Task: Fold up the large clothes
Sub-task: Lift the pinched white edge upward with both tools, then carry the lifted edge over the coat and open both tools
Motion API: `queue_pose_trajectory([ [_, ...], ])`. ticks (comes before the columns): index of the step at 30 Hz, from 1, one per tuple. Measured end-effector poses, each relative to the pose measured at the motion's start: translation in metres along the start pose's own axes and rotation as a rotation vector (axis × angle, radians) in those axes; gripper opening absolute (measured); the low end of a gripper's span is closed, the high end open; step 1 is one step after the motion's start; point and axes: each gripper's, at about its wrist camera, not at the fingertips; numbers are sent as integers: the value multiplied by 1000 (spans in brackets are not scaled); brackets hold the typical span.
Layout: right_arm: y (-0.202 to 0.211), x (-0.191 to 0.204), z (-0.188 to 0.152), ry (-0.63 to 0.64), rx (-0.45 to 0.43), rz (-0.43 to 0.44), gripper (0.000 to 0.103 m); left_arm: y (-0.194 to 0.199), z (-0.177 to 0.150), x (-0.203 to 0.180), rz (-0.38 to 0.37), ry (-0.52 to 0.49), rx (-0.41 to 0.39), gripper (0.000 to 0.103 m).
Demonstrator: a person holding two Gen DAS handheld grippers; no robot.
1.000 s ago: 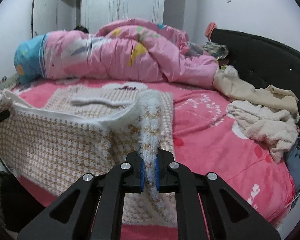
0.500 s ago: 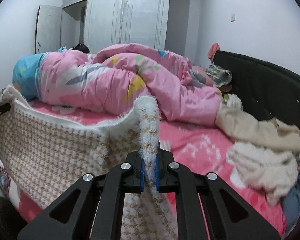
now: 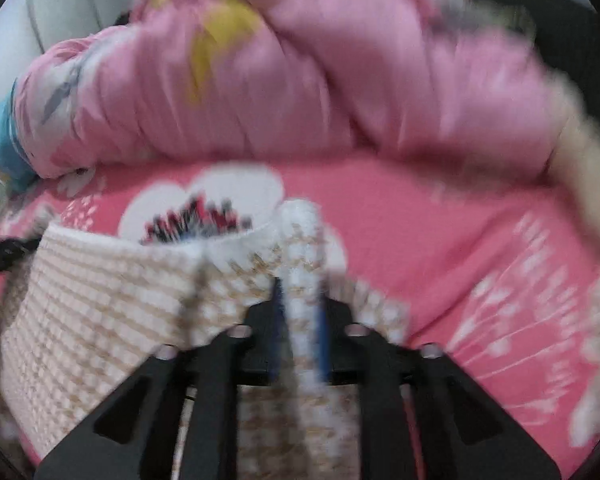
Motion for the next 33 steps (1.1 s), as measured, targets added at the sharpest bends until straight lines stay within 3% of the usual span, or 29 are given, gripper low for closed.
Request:
queue_pose_trajectory([
  [2,0,-28,3,-118,34,173,34,10,3,21,-80,89,-36,49],
  [3,4,-49,4,-213,52,274,44,19,4,34,-108,148,-63,50],
  [4,11,-62,0,-273,41,291,51,29,5,46,-120,198,-93,51],
  [9,54,-79,5,-343,-122,309,53,66,17,53,-215,241,-211,49],
  [10,52,-70,9,-325,-118,298,53,64,20,42,-261,228,-202,49],
  [13,25,-19,16,-211,-42,251,51,35,28,0,-306,147,-111,51],
  [16,-4,9,19,-159,15,255,50,-7,22,-14,-202,128,-16,51],
  [17,-13,8,18,-159,24,238,50,-17,18,-6,-203,164,-12,48],
  [18,-19,1,17,-182,29,250,43,-20,14,4,-225,204,-24,44],
  [19,-24,-11,16,-233,41,285,31,-20,11,11,-242,235,-36,33],
  [21,-23,-40,13,-343,52,353,26,-13,5,21,-282,262,-61,31],
  [23,-9,-60,8,-395,39,323,30,1,3,20,-220,224,-76,32],
  [24,2,-66,6,-398,33,252,36,9,2,19,-203,208,-79,32],
  [26,30,-70,0,-374,2,208,36,35,-3,10,-97,158,-120,44],
  [27,47,-67,-5,-356,-16,190,36,48,-5,4,-76,124,-144,44],
  [30,92,-35,-26,-217,-66,133,36,90,-26,-22,-64,10,-188,44],
  [33,122,19,-63,-25,-71,76,41,113,-57,-66,-120,-123,-175,45],
])
Point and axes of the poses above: each gripper's, at about its wrist camera, not at the fingertips, and y roughly against the way its jaws point, x to its left, z to its top, and after that the axes turned 8 degrees about -z, right-handed
